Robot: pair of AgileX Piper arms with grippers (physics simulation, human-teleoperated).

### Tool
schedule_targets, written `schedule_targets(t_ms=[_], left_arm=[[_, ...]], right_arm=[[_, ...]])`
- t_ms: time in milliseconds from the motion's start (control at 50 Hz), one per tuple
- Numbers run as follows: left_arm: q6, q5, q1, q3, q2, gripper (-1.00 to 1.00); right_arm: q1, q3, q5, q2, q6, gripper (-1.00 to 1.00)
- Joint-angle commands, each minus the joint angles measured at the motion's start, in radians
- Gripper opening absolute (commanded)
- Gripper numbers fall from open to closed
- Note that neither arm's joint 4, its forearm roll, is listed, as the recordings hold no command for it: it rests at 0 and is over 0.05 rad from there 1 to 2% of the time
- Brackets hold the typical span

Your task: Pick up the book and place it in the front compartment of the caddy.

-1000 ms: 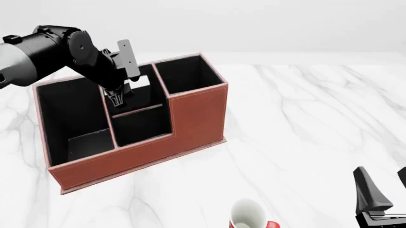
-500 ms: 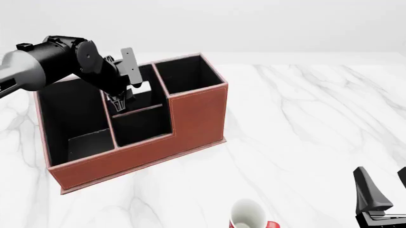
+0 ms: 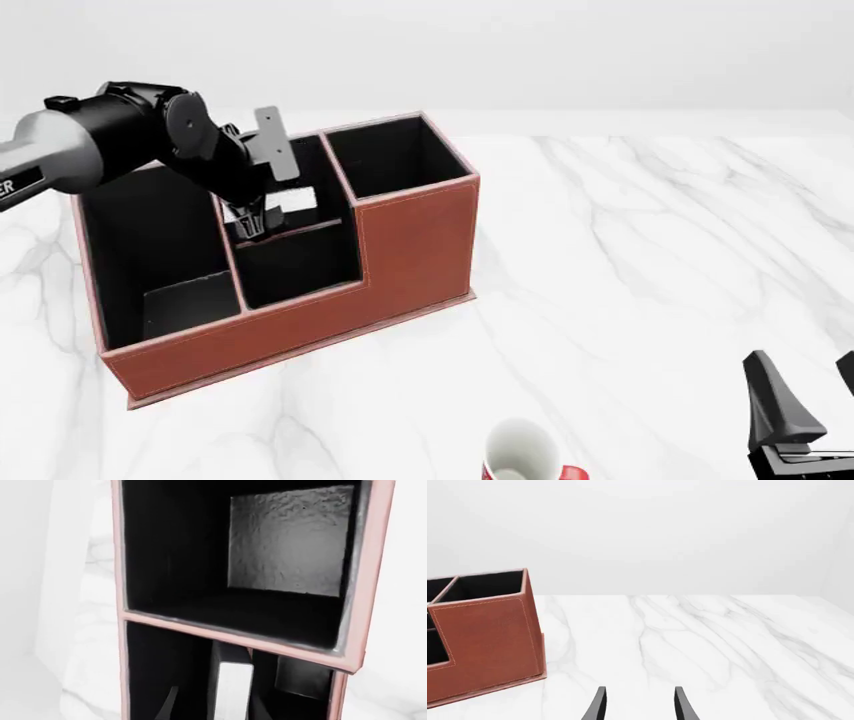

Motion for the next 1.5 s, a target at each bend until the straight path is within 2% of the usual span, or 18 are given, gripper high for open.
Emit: schedule_targets(t_ms=[20, 620, 700, 720, 740, 840, 1000, 1020, 1140, 1160, 1280, 1360, 1460, 1500], left_arm=[[0.001, 0.013, 0.01, -0.005, -0.01, 1.0], [0.003, 0.039, -0.021, 0.107, -0.189, 1.0], [-0.006, 0.049, -0.033, 0.13, -0.225, 1.0], [-0.044, 0.067, -0.067, 0.115, -0.231, 1.0], [-0.05, 0.071, -0.073, 0.12, -0.238, 1.0], [-0.038, 0.044, -0.071, 0.189, -0.291, 1.0], [-0.096, -0.016, -0.127, 0.279, -0.416, 1.0], [-0.083, -0.048, -0.116, 0.332, -0.466, 1.0], [-0.101, -0.088, -0.14, 0.41, -0.581, 1.0], [-0.087, -0.099, -0.126, 0.432, -0.603, 1.0], [-0.127, -0.089, -0.173, 0.472, -0.693, 1.0], [-0.119, -0.1, -0.172, 0.55, -0.766, 1.0], [-0.114, -0.101, -0.171, 0.604, -0.85, 1.0], [-0.146, -0.098, -0.181, 0.607, -0.897, 1.0]], right_arm=[[0.0, 0.001, -0.002, 0.001, 0.0, 1.0], [0.0, 0.001, -0.005, 0.004, 0.0, 1.0], [0.0, 0.001, -0.005, 0.004, 0.0, 1.0], [0.0, 0.001, -0.005, 0.004, 0.0, 1.0], [0.0, 0.001, -0.005, 0.004, 0.0, 1.0], [0.0, 0.002, -0.005, 0.003, 0.0, 1.0], [0.0, 0.002, -0.004, 0.002, 0.0, 1.0], [0.0, 0.002, -0.004, 0.002, 0.0, 1.0], [0.0, 0.002, -0.004, 0.002, 0.0, 1.0], [0.0, 0.002, -0.004, 0.002, 0.0, 1.0], [0.0, 0.002, -0.004, 0.002, 0.0, 1.0], [0.0, 0.002, -0.004, 0.002, 0.0, 1.0], [0.0, 0.002, -0.004, 0.002, 0.0, 1.0], [0.0, 0.002, -0.004, 0.002, 0.0, 1.0]])
